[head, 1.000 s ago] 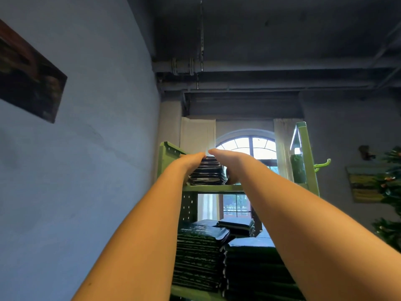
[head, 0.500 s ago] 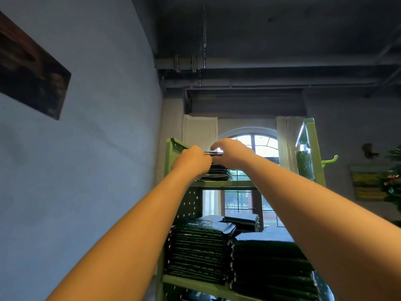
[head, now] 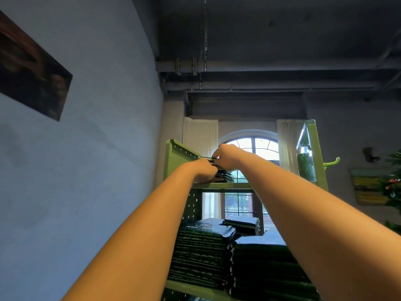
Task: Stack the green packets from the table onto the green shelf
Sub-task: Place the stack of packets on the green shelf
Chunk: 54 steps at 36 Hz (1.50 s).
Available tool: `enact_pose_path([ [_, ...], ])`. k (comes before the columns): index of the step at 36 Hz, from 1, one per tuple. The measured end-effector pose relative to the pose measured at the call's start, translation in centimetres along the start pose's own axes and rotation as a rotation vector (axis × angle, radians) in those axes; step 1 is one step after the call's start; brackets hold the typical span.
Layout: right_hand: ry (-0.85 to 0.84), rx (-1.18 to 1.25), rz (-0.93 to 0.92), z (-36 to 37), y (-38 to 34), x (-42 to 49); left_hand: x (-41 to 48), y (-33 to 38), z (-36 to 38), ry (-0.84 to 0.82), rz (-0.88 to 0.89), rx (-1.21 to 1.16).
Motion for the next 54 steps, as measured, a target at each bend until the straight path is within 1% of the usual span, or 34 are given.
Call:
enact_pose_path([
  [6,-0.029,-0.013,-0.010,0.2,0.0,-0.3,0.3,0.0,0.1,0.000,0.015,0.033],
  [9,-0.024,-0.019,-0.008,0.3,-0.1,-0.6,0.4,-0.1,0.0,0.030,0.025,0.013],
  [16,0.243,-0.025,0.029,-1.7,0.2,-1.8,-0.8,-0.5,-1.8,0.202,0.100,-0.081],
  [21,0.286,-0.041,0.053,-3.0,-0.4,-3.4,-2.9,-0.2,-2.9,0.281,0.183,-0.124],
  [25,0.299,-0.035,0.083,-4.1,-0.8,-5.5,-5.9,0.5,-3.2,0.311,0.256,-0.089],
  [28,0.310,-0.017,0.087,-4.7,-0.9,-7.6,-8.3,1.1,-3.5,0.270,0.289,-0.036],
  [32,0.308,0.055,0.033,-5.6,-1.4,-10.9,-11.5,1.9,-3.9,0.215,0.306,-0.008],
  [37,0.315,0.070,-0.044,-6.4,-2.5,-16.4,-16.3,2.0,-2.9,0.090,0.281,-0.006],
  [42,0.247,0.072,-0.130,-6.3,-4.0,-22.5,-20.9,1.4,-0.3,-0.003,0.243,0.012],
  [48,0.121,0.066,-0.220,-5.2,-4.8,-30.3,-26.8,0.6,3.6,-0.155,0.198,-0.023],
  [54,-0.024,0.112,-0.228,-3.2,-4.0,-38.2,-32.7,-0.3,8.1,-0.317,0.161,-0.010],
])
Point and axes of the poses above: each hand's wrist, its own x-axis towards the middle knuckle, its own z-axis out of the palm, y = z × x, the point moved 3 cm from there along x, towards the middle knuckle, and after that the axes turned 11 degrees about -x, right-handed, at the moved point
